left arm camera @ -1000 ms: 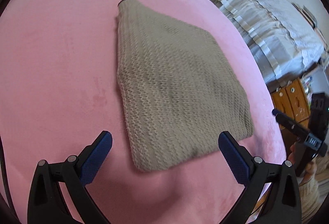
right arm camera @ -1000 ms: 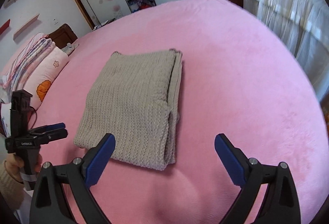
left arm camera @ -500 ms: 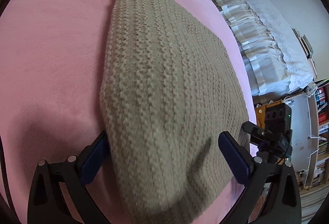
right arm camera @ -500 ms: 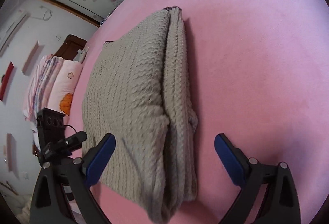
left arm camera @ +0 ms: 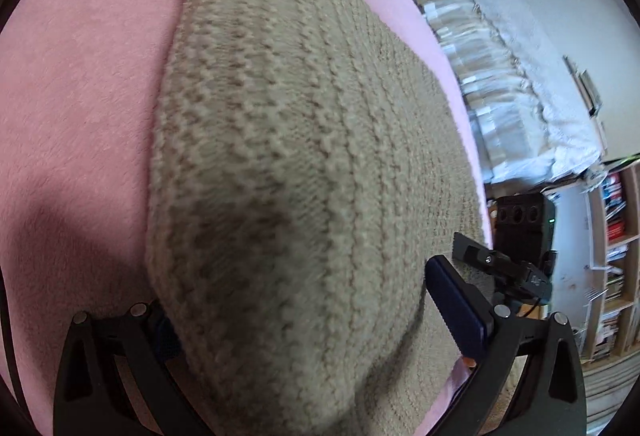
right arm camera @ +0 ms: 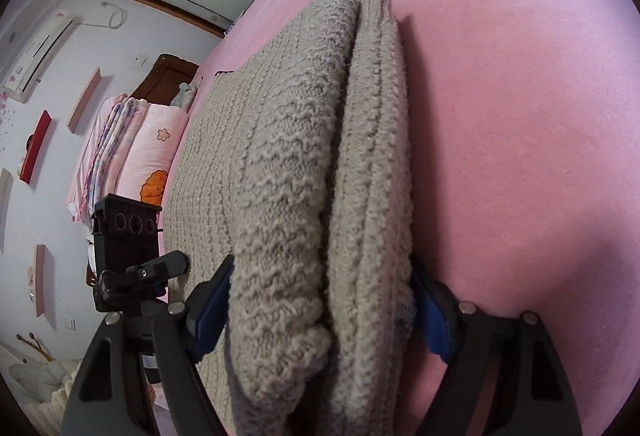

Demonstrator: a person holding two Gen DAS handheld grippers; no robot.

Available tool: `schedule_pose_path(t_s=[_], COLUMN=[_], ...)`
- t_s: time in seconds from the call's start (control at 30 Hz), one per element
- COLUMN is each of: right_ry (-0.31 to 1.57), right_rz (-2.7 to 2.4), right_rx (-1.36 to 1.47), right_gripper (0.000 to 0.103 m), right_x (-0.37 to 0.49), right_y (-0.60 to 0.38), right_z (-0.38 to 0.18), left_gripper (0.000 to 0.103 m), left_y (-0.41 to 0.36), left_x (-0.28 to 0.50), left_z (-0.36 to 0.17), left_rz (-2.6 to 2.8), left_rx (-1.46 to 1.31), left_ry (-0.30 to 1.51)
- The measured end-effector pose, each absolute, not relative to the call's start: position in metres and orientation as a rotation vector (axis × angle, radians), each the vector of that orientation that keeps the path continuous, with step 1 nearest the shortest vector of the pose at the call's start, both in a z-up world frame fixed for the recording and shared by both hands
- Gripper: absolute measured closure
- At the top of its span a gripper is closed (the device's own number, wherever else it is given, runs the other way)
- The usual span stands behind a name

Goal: Fold large clothes
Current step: 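Grasp the cardigan bundle edge with both grippers and lift it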

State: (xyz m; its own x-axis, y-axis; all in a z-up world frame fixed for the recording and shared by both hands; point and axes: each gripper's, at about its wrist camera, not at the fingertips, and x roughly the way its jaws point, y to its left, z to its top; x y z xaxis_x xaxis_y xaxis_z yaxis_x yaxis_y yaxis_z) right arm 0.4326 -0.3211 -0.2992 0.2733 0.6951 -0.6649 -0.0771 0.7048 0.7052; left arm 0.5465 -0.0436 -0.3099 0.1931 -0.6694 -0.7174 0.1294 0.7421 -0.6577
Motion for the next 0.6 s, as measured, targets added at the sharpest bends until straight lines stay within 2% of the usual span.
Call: schedule_pose_path(t_s=[0.13,0.23,0.33,0.4,0.47,0.6], right_ry=[1.159,1.137,1.11,1.096,1.076,1.03], right_rz=[0.555,0.54,0.513,0.491,0.474,0.453], right_rx=[0.603,0.606,0.606,0.613,0.608,0.567], right_gripper=[0.034,0.041,0.045,0.047,0.049,0.051], right_x=[0.425,0.415,0.407,0.403,0.397,0.382], right_y=[-0.319,-0.317,-0.312,-0.308,-0.304,-0.289], right_z=[-0.301,-0.302,-0.299,-0.295,-0.288,-0.265], left_gripper=[0.002,0.008,0.02,0.033,0.041,0.051], left_y=[-0.061,-0.071,-0.08,-0.091,-0.101,-0.117], left_x=[0.546,0.544,0.538,0.531,0.524,0.519], left_z=[-0.302,-0.295,-0.282,-0.268,-0.257,-0.235], left_rz=[-0.541,-0.482,-0.442,-0.42,-0.411,-0.417], left_rx=[-0.414,-0.343,-0.277,-0.204,-0.146,-0.063], left_ry=[1.271,1.264,1.229,1.191,1.165,1.131])
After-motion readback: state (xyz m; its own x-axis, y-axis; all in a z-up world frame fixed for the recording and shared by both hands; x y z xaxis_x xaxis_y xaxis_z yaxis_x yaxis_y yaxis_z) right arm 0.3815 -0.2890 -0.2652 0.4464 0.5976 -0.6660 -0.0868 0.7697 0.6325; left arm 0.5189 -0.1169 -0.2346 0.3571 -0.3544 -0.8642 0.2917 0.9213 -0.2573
